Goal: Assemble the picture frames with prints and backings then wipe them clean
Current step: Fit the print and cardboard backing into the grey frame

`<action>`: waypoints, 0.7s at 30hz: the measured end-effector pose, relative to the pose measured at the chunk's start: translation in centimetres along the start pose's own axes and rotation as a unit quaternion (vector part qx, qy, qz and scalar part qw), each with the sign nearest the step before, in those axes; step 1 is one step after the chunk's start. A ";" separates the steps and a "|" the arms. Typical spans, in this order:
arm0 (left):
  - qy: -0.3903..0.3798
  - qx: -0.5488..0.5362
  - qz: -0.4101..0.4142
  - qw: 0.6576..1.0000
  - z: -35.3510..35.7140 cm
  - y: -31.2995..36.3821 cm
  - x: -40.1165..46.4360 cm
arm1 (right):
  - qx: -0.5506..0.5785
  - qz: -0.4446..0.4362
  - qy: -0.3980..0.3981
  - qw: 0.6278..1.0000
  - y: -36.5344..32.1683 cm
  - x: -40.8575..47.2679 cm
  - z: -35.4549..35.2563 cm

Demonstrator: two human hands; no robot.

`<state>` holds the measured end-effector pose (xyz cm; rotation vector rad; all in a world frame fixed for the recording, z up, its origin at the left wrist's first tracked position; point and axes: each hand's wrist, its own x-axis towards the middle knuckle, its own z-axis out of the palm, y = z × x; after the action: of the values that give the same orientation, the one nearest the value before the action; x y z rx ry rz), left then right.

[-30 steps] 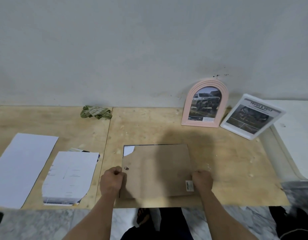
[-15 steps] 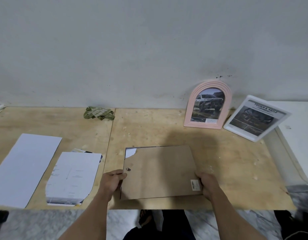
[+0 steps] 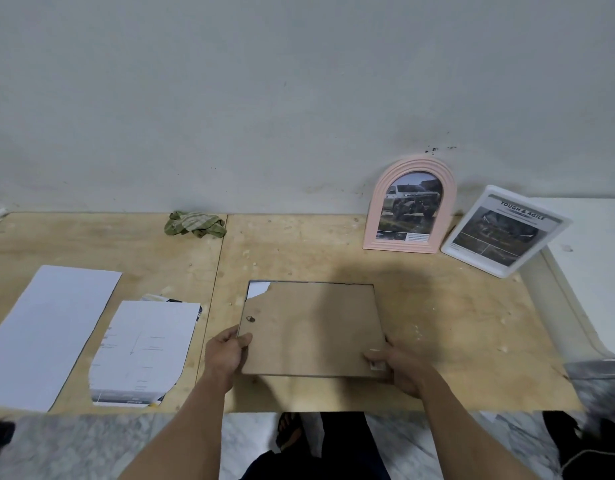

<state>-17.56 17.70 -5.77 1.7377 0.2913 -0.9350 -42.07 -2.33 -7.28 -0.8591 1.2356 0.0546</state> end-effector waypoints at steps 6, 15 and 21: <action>-0.162 0.086 -0.060 0.981 -1.4 0.7 0.9 | -0.058 0.006 -0.004 0.998 0.2 0.4 -1.5; -0.192 0.108 -0.060 0.973 -1.9 0.9 0.6 | -0.068 -0.048 0.012 0.996 0.6 -0.9 -1.4; -0.167 0.115 -0.041 0.978 -1.7 1.9 0.6 | -0.078 -0.068 -0.041 0.994 0.6 -1.5 -1.6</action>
<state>-15.28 18.37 -4.72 1.7491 0.0344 -1.3453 -44.15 -2.26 -6.44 -1.0655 1.1028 0.0765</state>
